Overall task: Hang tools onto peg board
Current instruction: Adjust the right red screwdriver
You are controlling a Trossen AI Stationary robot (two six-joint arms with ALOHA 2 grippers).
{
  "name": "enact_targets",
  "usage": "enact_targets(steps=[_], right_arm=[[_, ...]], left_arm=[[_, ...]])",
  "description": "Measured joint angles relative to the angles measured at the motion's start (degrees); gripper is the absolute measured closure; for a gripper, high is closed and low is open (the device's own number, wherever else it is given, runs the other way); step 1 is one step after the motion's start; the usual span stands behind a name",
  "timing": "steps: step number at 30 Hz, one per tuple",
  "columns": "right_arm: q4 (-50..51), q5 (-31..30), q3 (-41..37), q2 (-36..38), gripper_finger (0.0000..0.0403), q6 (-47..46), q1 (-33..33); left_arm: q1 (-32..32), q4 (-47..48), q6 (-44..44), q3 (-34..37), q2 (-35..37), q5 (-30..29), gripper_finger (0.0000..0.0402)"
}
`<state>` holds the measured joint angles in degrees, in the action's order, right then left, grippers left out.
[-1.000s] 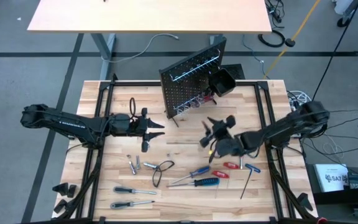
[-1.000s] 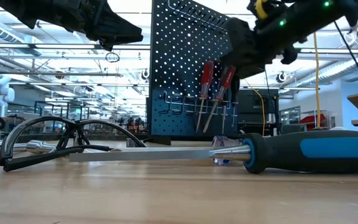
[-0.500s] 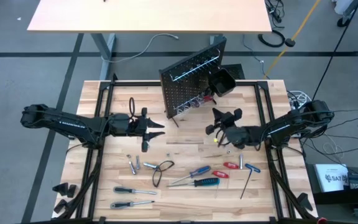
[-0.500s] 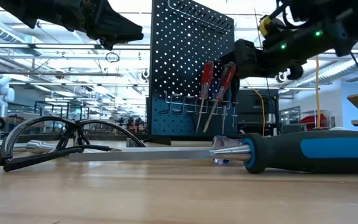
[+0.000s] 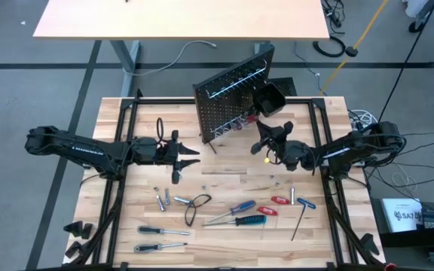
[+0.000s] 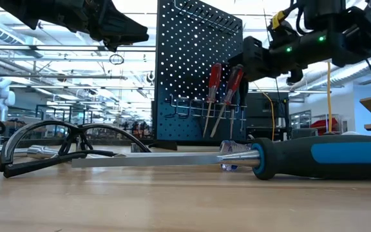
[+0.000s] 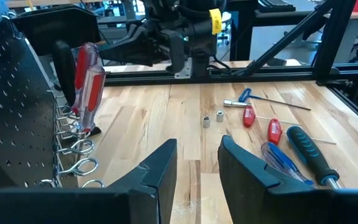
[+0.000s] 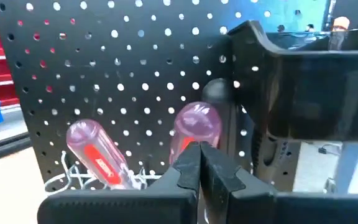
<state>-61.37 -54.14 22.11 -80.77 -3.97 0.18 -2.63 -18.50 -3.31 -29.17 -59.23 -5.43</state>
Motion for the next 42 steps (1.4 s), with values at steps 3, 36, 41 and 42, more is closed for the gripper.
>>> enact_targets(steps=[3, 36, 41, 42], right_arm=[[-1.55, 2.54, 0.0, 0.0, 0.0403, 0.16, 1.06], [2.11, 1.34, 0.07, -0.02, 0.0403, -4.77, 4.87], [1.93, 4.88, 1.51, -0.02, 0.0403, -4.82, 5.12], [1.96, 5.31, 1.86, -0.04, 0.0403, -4.73, 5.12]], left_arm=[[0.0, 0.02, 0.0, 0.0, -0.01, 0.0, 0.0281], [0.0, 1.05, -0.06, 0.0, 0.0, 0.0, 0.0281], [0.0, 1.03, -0.07, 0.0, 0.01, -0.02, 0.0281], [0.0, 1.03, -0.09, 0.0, 0.01, -0.09, 0.0281]])
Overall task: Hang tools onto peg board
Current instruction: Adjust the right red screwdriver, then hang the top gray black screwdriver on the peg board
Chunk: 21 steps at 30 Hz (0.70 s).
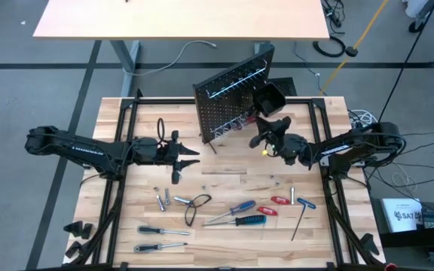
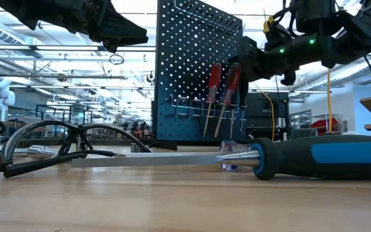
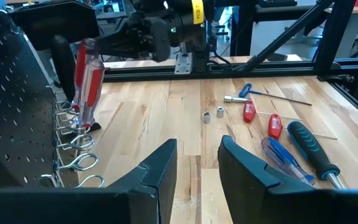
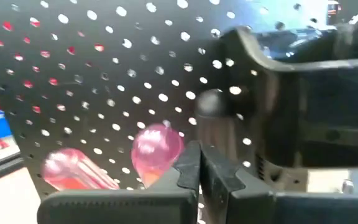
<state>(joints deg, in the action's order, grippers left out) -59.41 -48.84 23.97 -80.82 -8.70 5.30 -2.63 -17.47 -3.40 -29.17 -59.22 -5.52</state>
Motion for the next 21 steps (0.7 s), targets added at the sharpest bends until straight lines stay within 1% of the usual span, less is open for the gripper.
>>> enact_targets(steps=[5, 9, 10, 19, 21], right_arm=[[0.02, 1.67, 0.91, -0.02, 0.0403, 0.44, -0.01], [0.1, 6.8, 0.91, -0.02, 0.0403, 0.1, 0.44], [0.4, 6.71, 0.91, -0.02, 0.0403, 0.1, 0.44], [0.96, -3.59, 0.91, -0.02, 0.0403, 2.4, -1.86], [1.0, -3.95, 0.91, -0.02, 0.0403, 3.05, -2.5]], left_arm=[[0.0, -0.02, 0.02, 0.0, 0.0, -0.3, 0.0281], [0.0, -0.01, 0.02, 0.0, -0.01, -0.31, 0.0281], [0.0, 0.0, 0.02, 0.0, -0.01, -0.33, 0.0281], [0.0, 0.0, 0.02, 0.0, 0.0, -0.34, 0.0281], [0.0, 0.02, 0.02, 0.0, -0.02, -0.35, 0.0281]])
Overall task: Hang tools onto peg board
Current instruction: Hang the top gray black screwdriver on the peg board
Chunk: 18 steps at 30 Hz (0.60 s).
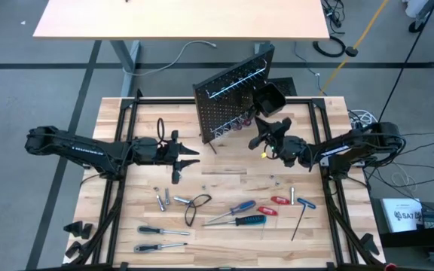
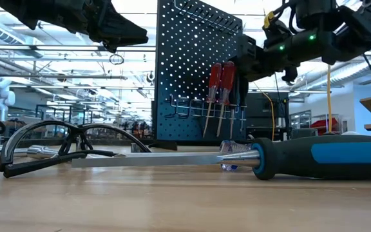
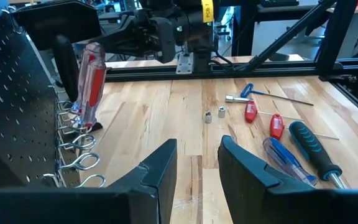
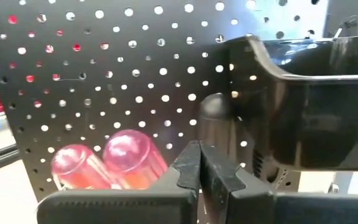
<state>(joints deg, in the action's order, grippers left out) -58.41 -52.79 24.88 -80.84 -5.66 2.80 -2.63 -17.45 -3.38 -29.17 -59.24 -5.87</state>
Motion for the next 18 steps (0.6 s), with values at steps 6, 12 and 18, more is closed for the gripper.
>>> enact_targets(steps=[6, 12, 18], right_arm=[[5.19, -0.17, 0.0, 0.0, 0.0403, -2.97, -3.41], [13.6, 0.65, 0.0, 0.0, 0.0403, -10.74, -10.18], [15.28, 5.08, 0.0, 0.0, 0.0403, -15.25, -16.8]], left_arm=[[0.0, 0.03, 0.0, 0.0, 0.01, 0.0, 0.0281], [0.0, 0.57, 0.07, 0.0, 0.02, 0.0, 0.0281], [-1.08, 0.35, 0.04, 0.0, 0.01, 2.87, 0.0281]])
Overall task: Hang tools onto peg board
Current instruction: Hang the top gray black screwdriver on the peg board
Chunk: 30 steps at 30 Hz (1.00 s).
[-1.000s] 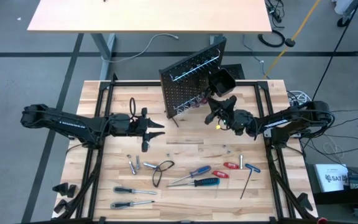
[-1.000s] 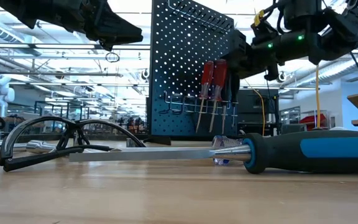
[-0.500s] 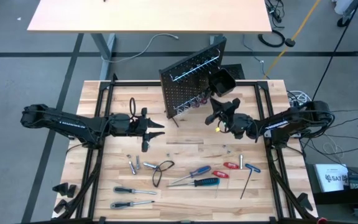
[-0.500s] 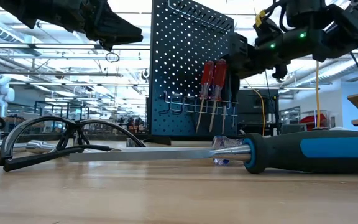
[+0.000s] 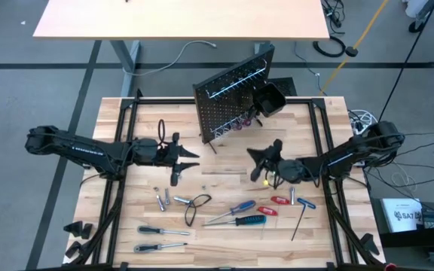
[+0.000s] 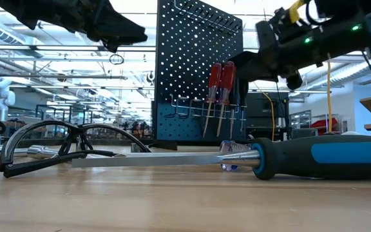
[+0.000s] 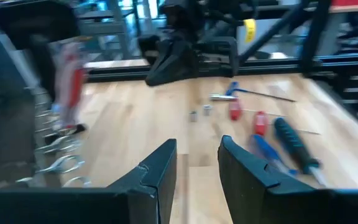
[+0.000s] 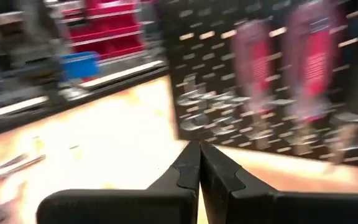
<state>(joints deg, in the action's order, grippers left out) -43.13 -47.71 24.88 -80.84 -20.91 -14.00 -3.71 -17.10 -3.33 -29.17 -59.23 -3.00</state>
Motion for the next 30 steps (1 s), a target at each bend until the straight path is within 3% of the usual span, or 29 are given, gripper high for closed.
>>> enact_targets(steps=[5, 11, 22, 30], right_arm=[[-0.62, 6.3, 0.0, 0.0, 0.0403, -2.85, -2.37], [-1.19, 16.42, 0.0, 0.02, 0.0403, -7.01, -4.88], [-3.23, 18.82, 0.0, 0.04, 0.0403, -6.93, -7.13], [-3.2, 24.1, 0.0, 0.58, 0.0403, -5.63, -7.13]], left_arm=[[-2.46, 0.06, 1.8, 0.0, -1.47, 1.11, 0.0281], [-7.71, 0.04, 8.34, 0.0, -8.07, 1.27, 0.0281], [-19.94, -0.49, 16.44, -1.8, -16.44, -0.42, 0.0281], [-21.98, -0.98, 17.97, -9.45, -22.67, -4.63, 0.0281]])
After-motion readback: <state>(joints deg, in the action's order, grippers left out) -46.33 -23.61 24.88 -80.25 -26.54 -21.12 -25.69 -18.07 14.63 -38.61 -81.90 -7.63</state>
